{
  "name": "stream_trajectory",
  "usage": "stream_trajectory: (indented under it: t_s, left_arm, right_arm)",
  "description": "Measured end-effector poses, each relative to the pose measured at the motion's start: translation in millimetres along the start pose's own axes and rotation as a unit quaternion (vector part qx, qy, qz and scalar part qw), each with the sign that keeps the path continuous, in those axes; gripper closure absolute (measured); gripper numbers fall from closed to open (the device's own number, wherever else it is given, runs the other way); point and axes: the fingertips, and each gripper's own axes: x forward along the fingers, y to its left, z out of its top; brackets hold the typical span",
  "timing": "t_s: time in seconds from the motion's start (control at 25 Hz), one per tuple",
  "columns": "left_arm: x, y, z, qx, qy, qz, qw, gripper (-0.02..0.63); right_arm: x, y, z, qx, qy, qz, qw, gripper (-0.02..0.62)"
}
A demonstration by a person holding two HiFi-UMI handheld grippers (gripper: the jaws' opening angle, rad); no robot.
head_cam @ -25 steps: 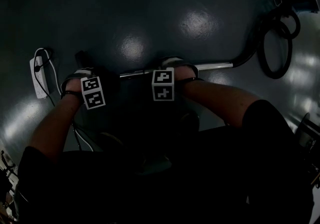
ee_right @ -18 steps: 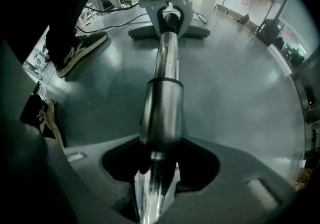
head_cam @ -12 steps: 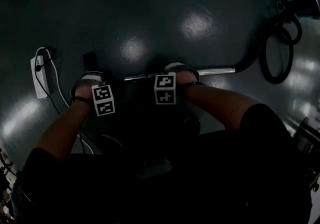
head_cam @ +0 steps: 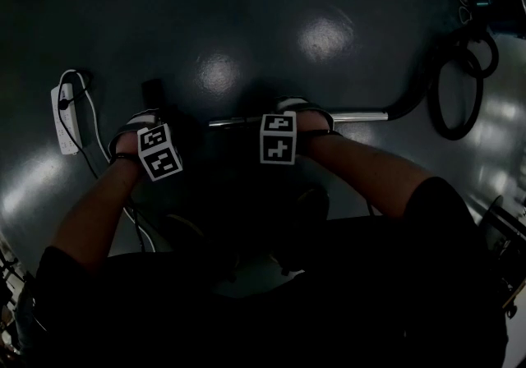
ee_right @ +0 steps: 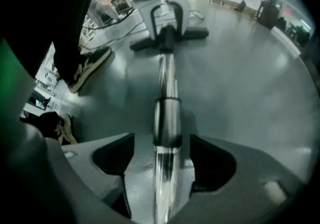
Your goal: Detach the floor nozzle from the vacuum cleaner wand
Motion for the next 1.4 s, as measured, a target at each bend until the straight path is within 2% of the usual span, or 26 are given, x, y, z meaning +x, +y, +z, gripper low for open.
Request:
stream_trajectory:
  t_s: [0.12, 0.2, 0.28, 0.36, 0.4, 0.44, 0.6, 0.72, 0.84, 0.92, 1.04, 1.16, 1.28, 1.4]
  left_arm:
    - [-32, 6, 14, -0.049, -0.053, 0.015, 0.9973, 0.325]
    - [-62, 15, 26, -0.102, -0.102, 0.032, 0.9890, 0.334]
    - [-99, 25, 35, -0.178, -0.154, 0.049, 0.9708, 0.339]
    - [-142, 28, 41, -0.249, -0.199, 0.063, 0.9458, 0.337]
    - [-165, 23, 42, -0.271, -0.215, 0.069, 0.9358, 0.336]
    - [-188, 16, 42, -0.281, -0.225, 0.076, 0.9298, 0.336]
    - [-275, -24, 28, -0.292, -0.227, 0.109, 0.9228, 0.348]
    - [-337, -50, 32, -0.269, -0.223, 0.140, 0.9266, 0.350]
    - [-397, -74, 55, -0.247, -0.226, 0.151, 0.9301, 0.350]
    - [-448, -89, 71, -0.252, -0.234, 0.157, 0.9255, 0.350]
    - [-539, -105, 90, -0.280, -0.251, 0.175, 0.9102, 0.350]
    - [-622, -116, 96, -0.292, -0.256, 0.211, 0.8969, 0.352]
    - [-693, -129, 96, -0.301, -0.291, 0.252, 0.8724, 0.351]
    - [-742, -151, 92, -0.311, -0.337, 0.261, 0.8492, 0.359]
  right_arm:
    - [-27, -6, 15, 0.016, -0.034, -0.010, 0.999, 0.258]
    - [-51, -11, 28, 0.038, -0.065, -0.017, 0.997, 0.259]
    - [-84, -21, 44, 0.084, -0.109, -0.026, 0.990, 0.259]
    - [-128, -29, 58, 0.142, -0.157, -0.038, 0.977, 0.259]
    - [-152, -29, 61, 0.167, -0.176, -0.043, 0.969, 0.259]
    - [-174, -25, 62, 0.189, -0.189, -0.046, 0.962, 0.259]
    - [-254, 8, 48, 0.281, -0.211, -0.047, 0.935, 0.259]
    - [-317, 39, 43, 0.348, -0.232, -0.043, 0.907, 0.259]
    - [-373, 71, 45, 0.378, -0.244, -0.043, 0.892, 0.259]
    - [-411, 99, 55, 0.392, -0.253, -0.035, 0.884, 0.259]
    - [-475, 141, 72, 0.396, -0.275, -0.017, 0.876, 0.259]
    - [-548, 170, 89, 0.394, -0.309, -0.002, 0.866, 0.259]
    - [-611, 196, 106, 0.401, -0.343, -0.006, 0.849, 0.259]
    - [-658, 222, 132, 0.395, -0.366, -0.027, 0.842, 0.259]
